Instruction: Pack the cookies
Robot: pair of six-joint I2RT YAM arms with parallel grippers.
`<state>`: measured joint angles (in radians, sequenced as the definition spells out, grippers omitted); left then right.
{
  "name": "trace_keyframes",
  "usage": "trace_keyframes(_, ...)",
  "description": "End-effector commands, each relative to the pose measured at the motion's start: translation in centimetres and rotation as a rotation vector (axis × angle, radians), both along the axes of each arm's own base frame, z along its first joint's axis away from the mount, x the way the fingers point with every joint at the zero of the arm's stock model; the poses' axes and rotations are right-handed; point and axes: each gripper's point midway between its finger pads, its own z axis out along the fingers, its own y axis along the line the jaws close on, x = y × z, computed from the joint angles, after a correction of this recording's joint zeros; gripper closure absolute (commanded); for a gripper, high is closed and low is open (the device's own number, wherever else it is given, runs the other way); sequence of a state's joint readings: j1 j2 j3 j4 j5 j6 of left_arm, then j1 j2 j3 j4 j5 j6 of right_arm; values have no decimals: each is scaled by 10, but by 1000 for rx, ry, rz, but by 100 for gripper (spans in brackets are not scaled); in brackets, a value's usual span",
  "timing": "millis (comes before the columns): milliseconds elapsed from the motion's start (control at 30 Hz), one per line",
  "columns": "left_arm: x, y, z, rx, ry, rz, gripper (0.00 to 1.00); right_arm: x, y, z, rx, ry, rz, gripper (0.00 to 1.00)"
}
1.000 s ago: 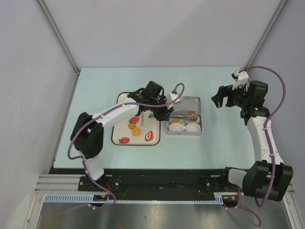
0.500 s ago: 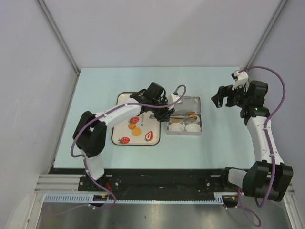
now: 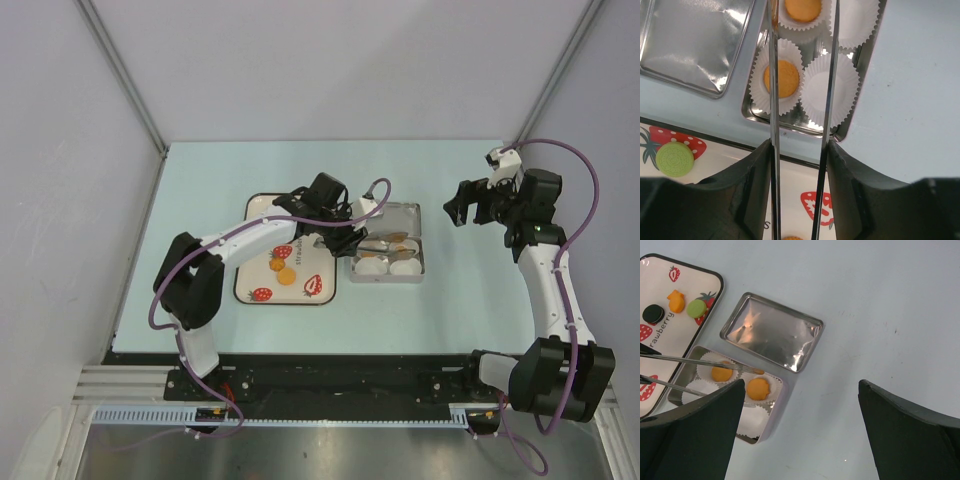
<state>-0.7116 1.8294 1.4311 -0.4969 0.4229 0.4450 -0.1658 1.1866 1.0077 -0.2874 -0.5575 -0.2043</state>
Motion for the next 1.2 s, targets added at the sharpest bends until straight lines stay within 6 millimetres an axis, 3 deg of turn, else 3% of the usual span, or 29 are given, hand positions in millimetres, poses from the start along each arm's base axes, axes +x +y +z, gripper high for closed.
trace_keyframes(0,11,-13,23,-53,-61,-6,50,0,-2,2,-15,-15,6,0)
trace_keyframes(133,9,-12,27,-63,-65,1,50,0,-2,2,-16,-14,6,0)
trace_keyframes(400,0,-7,54,-113,-88,9,51,0,-3,0,-17,-10,4,0)
trace_keyframes(667,-8,15,76,-123,-139,53,51,1,-2,-1,-15,-7,7,0)
trace_keyframes(867,-10,56,81,-104,-125,123,51,1,-2,0,-17,-9,7,0)
trace_keyframes(1000,-4,101,83,-89,-119,215,51,1,-2,-2,-15,-4,9,0)
trace_keyframes(1167,-15,149,82,-68,-129,283,51,3,-2,-5,-13,4,9,0)
